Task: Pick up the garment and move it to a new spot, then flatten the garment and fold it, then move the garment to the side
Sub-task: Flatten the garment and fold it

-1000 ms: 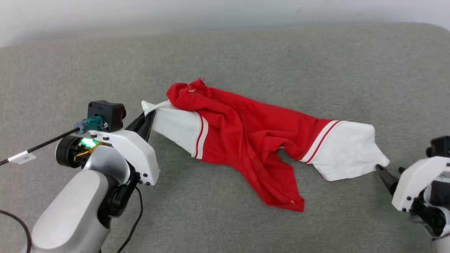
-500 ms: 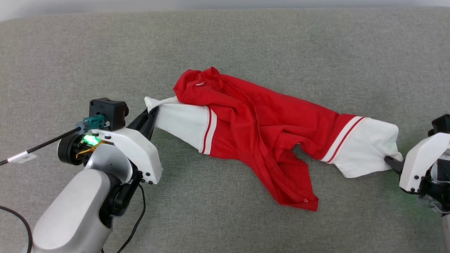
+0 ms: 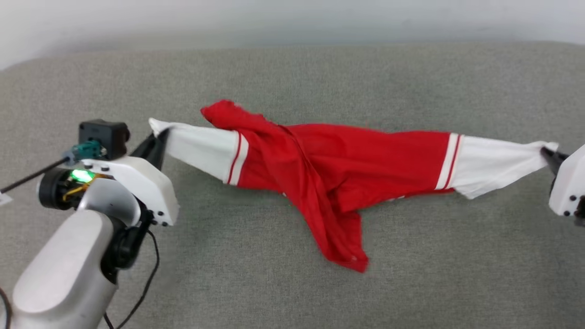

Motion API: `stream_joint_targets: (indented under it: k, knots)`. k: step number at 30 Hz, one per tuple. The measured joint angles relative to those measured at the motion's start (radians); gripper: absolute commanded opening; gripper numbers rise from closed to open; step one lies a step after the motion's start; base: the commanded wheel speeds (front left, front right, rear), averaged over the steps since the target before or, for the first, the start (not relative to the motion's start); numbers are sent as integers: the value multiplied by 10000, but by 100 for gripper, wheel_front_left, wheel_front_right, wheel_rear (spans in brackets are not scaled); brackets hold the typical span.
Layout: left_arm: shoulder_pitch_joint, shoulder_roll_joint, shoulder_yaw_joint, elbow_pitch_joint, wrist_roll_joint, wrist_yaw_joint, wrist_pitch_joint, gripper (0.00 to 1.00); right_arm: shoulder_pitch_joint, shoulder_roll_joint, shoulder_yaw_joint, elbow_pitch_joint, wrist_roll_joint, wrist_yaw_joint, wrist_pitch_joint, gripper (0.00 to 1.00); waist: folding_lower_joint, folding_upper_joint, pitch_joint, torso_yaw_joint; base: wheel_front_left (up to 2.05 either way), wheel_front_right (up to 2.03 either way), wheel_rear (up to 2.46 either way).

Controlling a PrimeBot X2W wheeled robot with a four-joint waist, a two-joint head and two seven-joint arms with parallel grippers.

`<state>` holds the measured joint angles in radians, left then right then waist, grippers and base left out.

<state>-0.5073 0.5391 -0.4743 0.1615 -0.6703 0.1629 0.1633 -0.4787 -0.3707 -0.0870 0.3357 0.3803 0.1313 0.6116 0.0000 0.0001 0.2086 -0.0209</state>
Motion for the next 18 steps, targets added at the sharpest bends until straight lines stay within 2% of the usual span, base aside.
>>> stream_joint_targets:
  k: [8,12,18]
  knots:
    - [-611,171,291,851,-113,-192,-190,0,-697,-405,-244,142,-414,4,-90,0,0,0,-826,-79,0,0,0]
    - [-1351,100,410,1793,-123,-575,-677,0,-1188,-529,-155,186,-600,6,-606,0,-1,0,-1141,-94,0,0,0]
    - [-2756,-299,422,2980,-38,-1018,-1248,0,-2053,-468,211,439,-746,6,-1212,0,-1,0,-958,-151,0,0,0]
